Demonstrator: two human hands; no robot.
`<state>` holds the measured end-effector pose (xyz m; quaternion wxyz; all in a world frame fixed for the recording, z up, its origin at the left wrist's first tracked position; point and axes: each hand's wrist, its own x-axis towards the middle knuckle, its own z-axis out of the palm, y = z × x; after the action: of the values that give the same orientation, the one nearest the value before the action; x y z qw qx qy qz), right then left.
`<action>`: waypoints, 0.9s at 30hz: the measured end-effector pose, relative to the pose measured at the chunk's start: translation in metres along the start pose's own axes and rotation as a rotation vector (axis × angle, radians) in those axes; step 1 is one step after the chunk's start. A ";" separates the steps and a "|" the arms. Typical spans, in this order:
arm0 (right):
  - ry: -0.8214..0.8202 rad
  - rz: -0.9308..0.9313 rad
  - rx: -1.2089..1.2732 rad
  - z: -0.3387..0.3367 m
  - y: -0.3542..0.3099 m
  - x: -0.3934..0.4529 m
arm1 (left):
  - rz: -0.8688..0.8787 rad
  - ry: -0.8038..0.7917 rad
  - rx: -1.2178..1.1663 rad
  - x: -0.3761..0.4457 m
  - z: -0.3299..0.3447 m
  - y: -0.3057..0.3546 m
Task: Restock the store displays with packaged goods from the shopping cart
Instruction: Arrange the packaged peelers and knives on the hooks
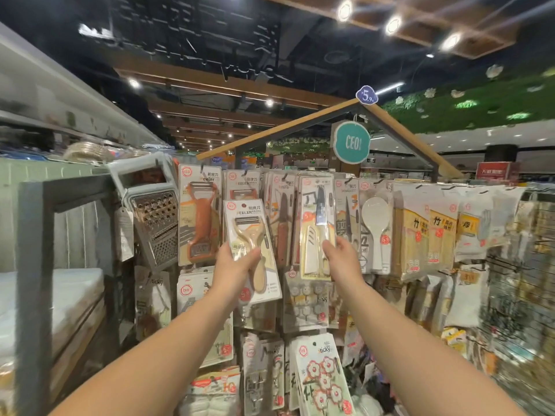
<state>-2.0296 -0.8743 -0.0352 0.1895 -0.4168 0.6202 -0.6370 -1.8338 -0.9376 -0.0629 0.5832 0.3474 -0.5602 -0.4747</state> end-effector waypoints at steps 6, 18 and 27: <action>0.021 -0.007 0.011 -0.011 -0.019 0.012 | 0.006 -0.005 0.013 0.007 0.011 0.006; -0.021 0.038 -0.105 -0.006 -0.031 0.026 | 0.015 -0.017 -0.004 0.008 0.013 0.011; -0.179 0.028 -0.172 0.008 0.001 0.003 | -0.014 -0.085 -0.054 0.001 0.005 0.004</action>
<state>-2.0256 -0.8819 -0.0359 0.2165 -0.4780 0.6589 -0.5390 -1.8383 -0.9364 -0.0580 0.5647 0.3149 -0.5691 -0.5081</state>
